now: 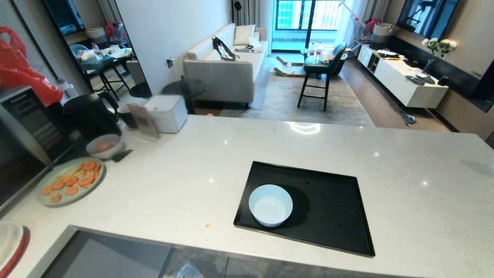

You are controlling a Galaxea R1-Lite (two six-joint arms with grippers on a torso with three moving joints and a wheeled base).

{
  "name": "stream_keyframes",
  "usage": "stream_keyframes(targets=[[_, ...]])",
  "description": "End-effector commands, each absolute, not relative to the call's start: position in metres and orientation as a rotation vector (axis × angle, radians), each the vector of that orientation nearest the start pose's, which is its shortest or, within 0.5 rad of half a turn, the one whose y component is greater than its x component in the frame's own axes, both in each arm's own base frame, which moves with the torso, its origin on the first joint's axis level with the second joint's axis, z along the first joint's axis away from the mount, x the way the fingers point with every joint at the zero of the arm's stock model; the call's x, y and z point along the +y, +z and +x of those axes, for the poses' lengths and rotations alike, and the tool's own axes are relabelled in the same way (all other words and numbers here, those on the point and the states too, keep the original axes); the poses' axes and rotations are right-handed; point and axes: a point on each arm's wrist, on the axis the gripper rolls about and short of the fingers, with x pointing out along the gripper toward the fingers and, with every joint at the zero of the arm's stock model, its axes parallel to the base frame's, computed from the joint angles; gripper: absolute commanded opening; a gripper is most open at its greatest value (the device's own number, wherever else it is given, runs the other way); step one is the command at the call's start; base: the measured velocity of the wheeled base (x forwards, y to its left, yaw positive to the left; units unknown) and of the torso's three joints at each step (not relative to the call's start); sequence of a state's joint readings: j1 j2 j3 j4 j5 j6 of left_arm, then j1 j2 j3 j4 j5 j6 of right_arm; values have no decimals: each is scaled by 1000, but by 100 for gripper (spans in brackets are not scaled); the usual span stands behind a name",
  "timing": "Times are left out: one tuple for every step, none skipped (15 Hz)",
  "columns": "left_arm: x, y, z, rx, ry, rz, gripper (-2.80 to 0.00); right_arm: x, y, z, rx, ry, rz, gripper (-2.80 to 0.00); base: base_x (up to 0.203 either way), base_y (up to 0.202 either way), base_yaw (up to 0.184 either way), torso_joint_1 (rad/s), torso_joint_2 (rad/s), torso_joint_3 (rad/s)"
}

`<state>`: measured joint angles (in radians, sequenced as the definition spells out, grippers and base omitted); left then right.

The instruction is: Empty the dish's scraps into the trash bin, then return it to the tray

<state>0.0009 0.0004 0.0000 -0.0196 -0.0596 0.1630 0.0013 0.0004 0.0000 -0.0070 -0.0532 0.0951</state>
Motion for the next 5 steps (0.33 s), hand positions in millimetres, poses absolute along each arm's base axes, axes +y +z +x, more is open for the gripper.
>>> stream_keyframes(targets=[[-1,78,-23,-25,-57,165,-280,-1,76,-23,-10,-52,97,-280,0,0,0,0,0,0],[-1,78,-23,-23,-57,165,-280,-1,76,-23,-10,-52,95,-280,0,0,0,0,0,0],[-1,78,-23,-23,-57,164,-280,-1,76,-23,-10,-52,95,-280,0,0,0,0,0,0],[-1,78,-23,-23,-57,165,-280,-1,76,-23,-11,-52,95,-280,0,0,0,0,0,0],[-1,78,-23,-25,-57,163,-280,-1,76,-23,-10,-52,95,-280,0,0,0,0,0,0]])
